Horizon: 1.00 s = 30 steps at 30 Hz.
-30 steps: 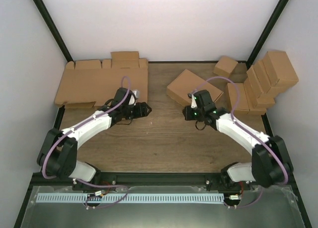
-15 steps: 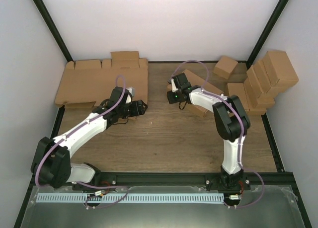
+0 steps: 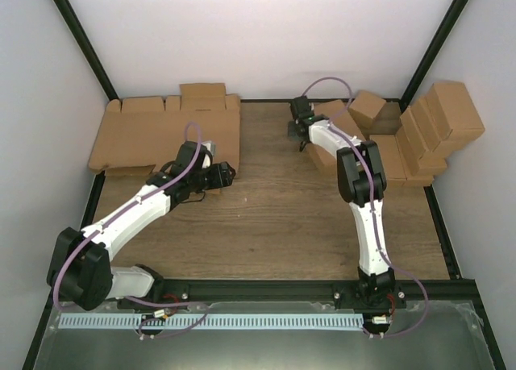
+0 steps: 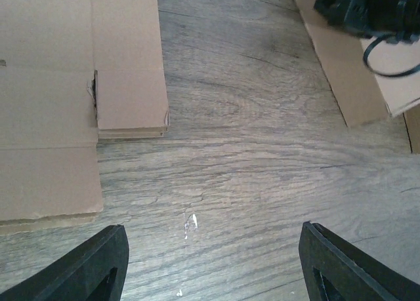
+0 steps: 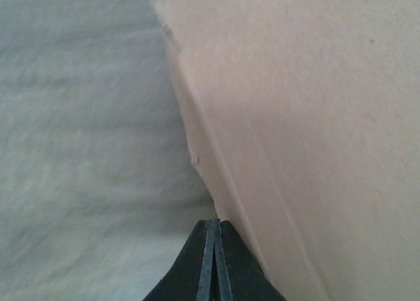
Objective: Fold the paper box
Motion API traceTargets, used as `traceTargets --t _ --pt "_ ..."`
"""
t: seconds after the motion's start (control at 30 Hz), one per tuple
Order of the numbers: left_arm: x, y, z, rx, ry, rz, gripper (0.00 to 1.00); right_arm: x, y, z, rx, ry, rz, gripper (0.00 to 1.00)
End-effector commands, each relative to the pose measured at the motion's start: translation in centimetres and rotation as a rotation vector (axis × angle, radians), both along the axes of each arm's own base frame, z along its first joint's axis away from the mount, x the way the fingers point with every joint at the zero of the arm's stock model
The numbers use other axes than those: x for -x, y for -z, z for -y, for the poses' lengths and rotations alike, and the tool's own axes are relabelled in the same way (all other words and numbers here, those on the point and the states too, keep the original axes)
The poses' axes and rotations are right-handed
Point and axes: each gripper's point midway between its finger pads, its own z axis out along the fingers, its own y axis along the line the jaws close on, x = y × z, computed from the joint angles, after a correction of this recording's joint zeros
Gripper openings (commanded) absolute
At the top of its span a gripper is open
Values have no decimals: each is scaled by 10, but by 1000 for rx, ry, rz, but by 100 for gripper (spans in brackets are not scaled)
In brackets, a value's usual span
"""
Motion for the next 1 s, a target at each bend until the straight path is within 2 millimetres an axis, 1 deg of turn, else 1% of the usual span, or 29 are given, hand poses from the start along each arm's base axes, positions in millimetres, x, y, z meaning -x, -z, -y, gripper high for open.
traceTargets --t 0.0,0.07,0.13,0.27,0.33,0.4,0.47,0.57,0.6,0.7,0.77,0.9,0.97 --pt "-1 -1 -4 -13 -13 5 74 -34 -18 48 10 175 59 1" --pt "0 0 -4 -15 -14 1 74 -42 -16 64 13 213 59 1" --pt "1 1 -6 -21 -21 -1 74 -48 -18 75 7 229 63 1" --pt "2 2 -9 -27 -28 -5 74 -57 -35 96 15 264 105 1" --pt "3 4 -10 -31 -29 -9 74 -62 -45 92 3 214 117 1" --pt "4 4 -11 -33 -31 -9 74 -62 -56 75 -40 117 119 1" --pt "4 3 -11 -29 -34 -4 74 -56 -71 62 -63 53 125 1" --pt "3 0 -9 -23 -31 0 74 -41 -98 41 -76 -34 166 1" --pt "3 0 -9 -22 -29 -1 74 -33 -116 33 -93 -58 198 2" --pt "1 -1 -8 -21 -26 1 74 -4 -132 15 -137 -106 219 5" --pt "0 -2 -8 -25 -28 6 74 17 -131 12 -160 -103 215 6" --pt "-1 -1 -8 -27 -30 13 74 61 -106 14 -220 -91 153 6" --pt "-1 -1 -9 -31 -30 16 74 80 -97 17 -227 -87 141 6"
